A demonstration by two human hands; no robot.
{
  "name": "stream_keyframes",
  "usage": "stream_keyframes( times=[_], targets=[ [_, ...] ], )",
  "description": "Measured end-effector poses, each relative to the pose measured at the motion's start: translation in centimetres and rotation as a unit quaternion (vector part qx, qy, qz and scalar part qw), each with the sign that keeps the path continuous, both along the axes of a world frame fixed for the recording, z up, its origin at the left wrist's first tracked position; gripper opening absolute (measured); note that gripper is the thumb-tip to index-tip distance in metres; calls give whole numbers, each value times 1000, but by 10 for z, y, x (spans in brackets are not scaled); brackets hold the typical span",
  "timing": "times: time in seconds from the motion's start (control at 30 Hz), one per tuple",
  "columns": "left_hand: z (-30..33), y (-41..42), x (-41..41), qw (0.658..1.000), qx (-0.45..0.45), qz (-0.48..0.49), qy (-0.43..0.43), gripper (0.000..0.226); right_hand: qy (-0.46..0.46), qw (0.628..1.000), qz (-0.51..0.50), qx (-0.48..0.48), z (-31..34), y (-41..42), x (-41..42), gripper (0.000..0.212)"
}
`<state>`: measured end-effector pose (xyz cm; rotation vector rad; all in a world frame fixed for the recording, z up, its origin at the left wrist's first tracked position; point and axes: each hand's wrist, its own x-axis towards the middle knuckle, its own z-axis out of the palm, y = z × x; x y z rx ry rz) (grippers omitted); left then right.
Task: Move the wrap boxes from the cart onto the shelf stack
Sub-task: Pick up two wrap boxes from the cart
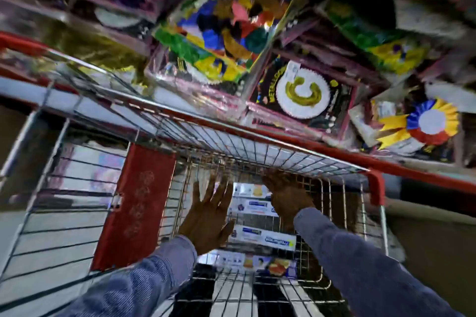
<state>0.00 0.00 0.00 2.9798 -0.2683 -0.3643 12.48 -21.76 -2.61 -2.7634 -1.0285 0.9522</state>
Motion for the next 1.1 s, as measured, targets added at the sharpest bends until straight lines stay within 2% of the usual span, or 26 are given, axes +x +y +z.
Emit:
stream_keyframes(
  times=[0.07,0.27,0.4,0.53,0.6,0.7,0.87,0.97,1.1],
  targets=[
    [-27,0,4,1000,-2,-16,13,78,56,997,-32,-47,-26,9,11,65],
    [-77,-6,13,995,-44,-58,73,57,63,990,87,-86,-79,14,33,70],
    [-92,-22,22,989,-89,-93,76,44,34,986,131,-102,-82,13,45,72],
    [-110,-35,30,991,-54,-75,97,56,-9,992,103,-68,-62,19,47,69],
    [-119,-43,34,990,-37,-43,129,56,-25,995,93,-34,-46,18,45,63],
    [-118,-48,38,991,-3,-43,129,52,-40,997,69,-14,-21,12,38,57],
    [-72,-43,37,993,-25,-50,100,55,-84,993,78,23,54,12,31,51],
    [-11,-31,36,996,-36,-45,70,61,-105,991,69,55,119,15,30,55],
    [108,-15,38,998,-65,-25,1,68,-168,976,64,124,229,18,41,57]
  ],
)
